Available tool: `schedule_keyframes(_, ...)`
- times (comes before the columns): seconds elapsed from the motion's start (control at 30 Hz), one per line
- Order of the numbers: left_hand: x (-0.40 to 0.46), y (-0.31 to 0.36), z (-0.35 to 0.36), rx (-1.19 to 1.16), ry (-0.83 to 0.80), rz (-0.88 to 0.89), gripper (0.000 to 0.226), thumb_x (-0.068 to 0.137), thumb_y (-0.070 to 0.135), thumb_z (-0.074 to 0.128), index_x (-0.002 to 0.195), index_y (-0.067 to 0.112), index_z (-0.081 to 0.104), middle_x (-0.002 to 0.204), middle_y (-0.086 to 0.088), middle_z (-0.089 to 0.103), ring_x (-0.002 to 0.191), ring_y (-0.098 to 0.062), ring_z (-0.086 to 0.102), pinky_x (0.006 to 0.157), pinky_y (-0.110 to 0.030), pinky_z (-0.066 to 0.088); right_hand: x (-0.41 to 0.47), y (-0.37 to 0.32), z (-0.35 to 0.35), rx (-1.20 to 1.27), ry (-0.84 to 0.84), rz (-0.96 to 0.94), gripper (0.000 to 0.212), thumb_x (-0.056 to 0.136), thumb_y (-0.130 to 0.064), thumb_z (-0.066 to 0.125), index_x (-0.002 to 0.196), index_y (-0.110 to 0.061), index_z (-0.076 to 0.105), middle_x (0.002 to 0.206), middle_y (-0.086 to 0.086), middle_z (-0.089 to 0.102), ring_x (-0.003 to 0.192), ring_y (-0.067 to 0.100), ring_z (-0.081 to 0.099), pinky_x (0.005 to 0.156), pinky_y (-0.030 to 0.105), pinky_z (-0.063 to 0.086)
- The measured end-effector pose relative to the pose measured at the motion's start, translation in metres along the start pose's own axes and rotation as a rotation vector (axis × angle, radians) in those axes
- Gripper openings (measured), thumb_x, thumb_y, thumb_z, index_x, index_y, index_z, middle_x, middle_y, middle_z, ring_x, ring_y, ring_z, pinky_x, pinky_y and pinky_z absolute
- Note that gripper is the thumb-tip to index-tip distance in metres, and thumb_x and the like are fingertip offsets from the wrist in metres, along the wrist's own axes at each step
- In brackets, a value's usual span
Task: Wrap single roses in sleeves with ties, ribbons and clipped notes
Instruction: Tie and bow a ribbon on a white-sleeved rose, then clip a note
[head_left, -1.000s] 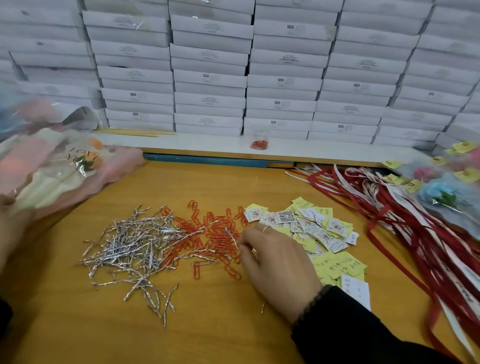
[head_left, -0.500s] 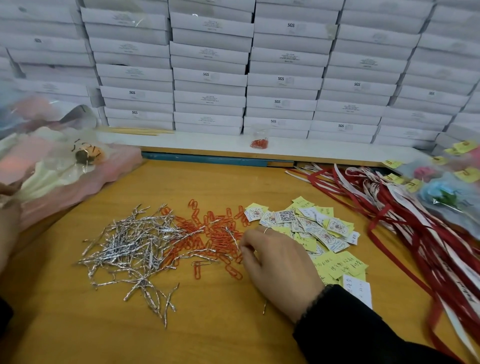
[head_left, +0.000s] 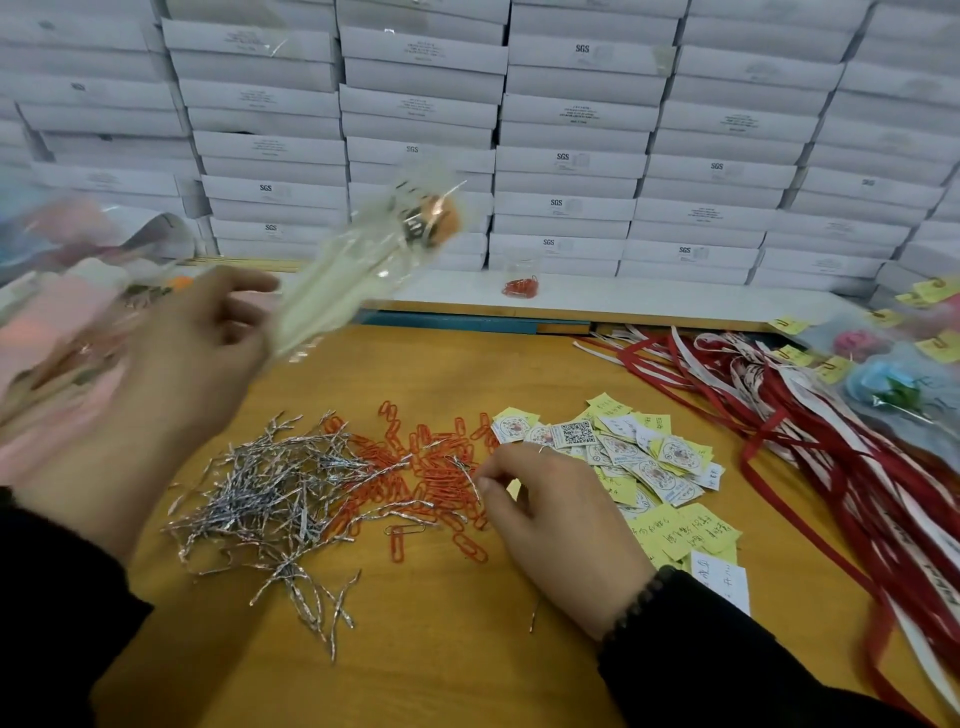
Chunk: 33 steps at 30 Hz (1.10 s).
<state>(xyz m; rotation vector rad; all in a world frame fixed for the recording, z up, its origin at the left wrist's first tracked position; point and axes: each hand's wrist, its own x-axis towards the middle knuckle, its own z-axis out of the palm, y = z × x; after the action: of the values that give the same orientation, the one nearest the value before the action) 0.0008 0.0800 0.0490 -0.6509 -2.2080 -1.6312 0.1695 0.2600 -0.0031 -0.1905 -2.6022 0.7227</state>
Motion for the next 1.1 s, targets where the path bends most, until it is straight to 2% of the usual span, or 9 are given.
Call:
schedule_keyframes(0.03,-0.007,0.013,0.011,-0.051,-0.078,0.018,0.039,0.086,-0.008,0.049,0.106,0.023,0.062,0.073,0.003,0.056,0.056,-0.006,0.053,0.047,-0.013,0.042,0.001,0.000,0.000,0.085,0.005,0.022,0.013,0.093,-0.026,0.049,0.091,-0.023,0.062,0.083,-0.010,0.061,0.059,-0.001,0.045,0.059,0.020,0.038)
schedule_keyframes(0.1,-0.023,0.027,0.028,-0.191,-0.192,0.014,0.047,0.083,-0.013,0.050,0.102,0.027,0.063,0.078,0.002,0.060,0.059,-0.002,0.057,0.047,-0.009,0.043,0.002,-0.001,-0.002,0.314,0.006,0.086,0.011,0.092,-0.027,0.052,0.088,-0.026,0.063,0.075,-0.011,0.060,0.053,-0.004,0.049,0.054,0.012,0.037)
schedule_keyframes(0.33,-0.063,0.040,0.071,-0.706,-0.300,-0.323,0.050,0.081,-0.019,0.047,0.109,0.020,0.061,0.073,-0.003,0.066,0.063,-0.014,0.062,0.060,-0.028,0.050,0.006,-0.013,-0.009,0.833,-0.002,0.173,0.021,0.087,-0.036,0.055,0.097,-0.019,0.063,0.081,-0.002,0.068,0.049,0.009,0.053,0.046,0.014,0.041)
schedule_keyframes(0.43,-0.083,0.041,0.083,-0.799,-0.314,-0.429,0.050,0.079,-0.018,0.052,0.113,0.019,0.058,0.080,-0.008,0.068,0.061,-0.020,0.063,0.057,-0.032,0.054,0.006,-0.014,-0.010,0.870,0.016,0.230,0.029,0.081,-0.039,0.059,0.091,-0.012,0.058,0.073,-0.003,0.066,0.046,0.011,0.052,0.044,0.016,0.040)
schedule_keyframes(0.7,-0.097,0.042,0.091,-0.830,-0.279,-0.521,0.044,0.079,-0.018,0.055,0.110,0.013,0.059,0.089,-0.009,0.070,0.056,-0.023,0.063,0.042,-0.029,0.048,0.005,-0.007,-0.006,0.911,-0.003,0.347,0.014,0.085,-0.008,0.062,0.082,-0.006,0.049,0.064,0.007,0.061,0.044,0.008,0.054,0.044,0.016,0.042)
schedule_keyframes(0.77,-0.096,0.040,0.089,-0.833,-0.293,-0.533,0.040,0.082,-0.017,0.052,0.109,0.010,0.060,0.089,-0.010,0.070,0.062,-0.024,0.066,0.047,-0.032,0.054,0.005,-0.005,-0.006,0.950,0.000,0.361,0.014,0.086,-0.001,0.059,0.080,-0.006,0.048,0.068,0.012,0.062,0.046,0.007,0.056,0.047,0.017,0.046)
schedule_keyframes(0.87,-0.092,0.036,0.085,-0.784,-0.277,-0.532,0.037,0.083,-0.015,0.052,0.111,0.007,0.059,0.090,-0.012,0.069,0.075,-0.025,0.065,0.073,-0.039,0.054,0.006,0.001,-0.008,1.012,0.039,0.395,0.015,0.086,0.005,0.057,0.079,-0.006,0.050,0.063,0.008,0.061,0.046,0.009,0.056,0.049,0.018,0.048)
schedule_keyframes(0.97,-0.088,0.035,0.082,-0.763,-0.258,-0.535,0.036,0.082,-0.013,0.055,0.112,0.006,0.058,0.087,-0.009,0.067,0.070,-0.017,0.061,0.069,-0.028,0.048,0.007,0.007,-0.010,1.020,0.059,0.402,0.013,0.086,0.006,0.057,0.082,-0.005,0.051,0.053,0.001,0.058,0.044,0.010,0.054,0.047,0.019,0.047)
schedule_keyframes(1.1,-0.087,0.033,0.083,-0.770,-0.256,-0.573,0.038,0.078,-0.007,0.062,0.114,0.004,0.056,0.087,-0.014,0.067,0.068,-0.018,0.059,0.064,-0.025,0.048,0.007,0.008,-0.009,1.006,0.098,0.381,0.015,0.086,0.006,0.057,0.082,-0.006,0.050,0.053,0.002,0.058,0.044,0.010,0.052,0.047,0.017,0.045)
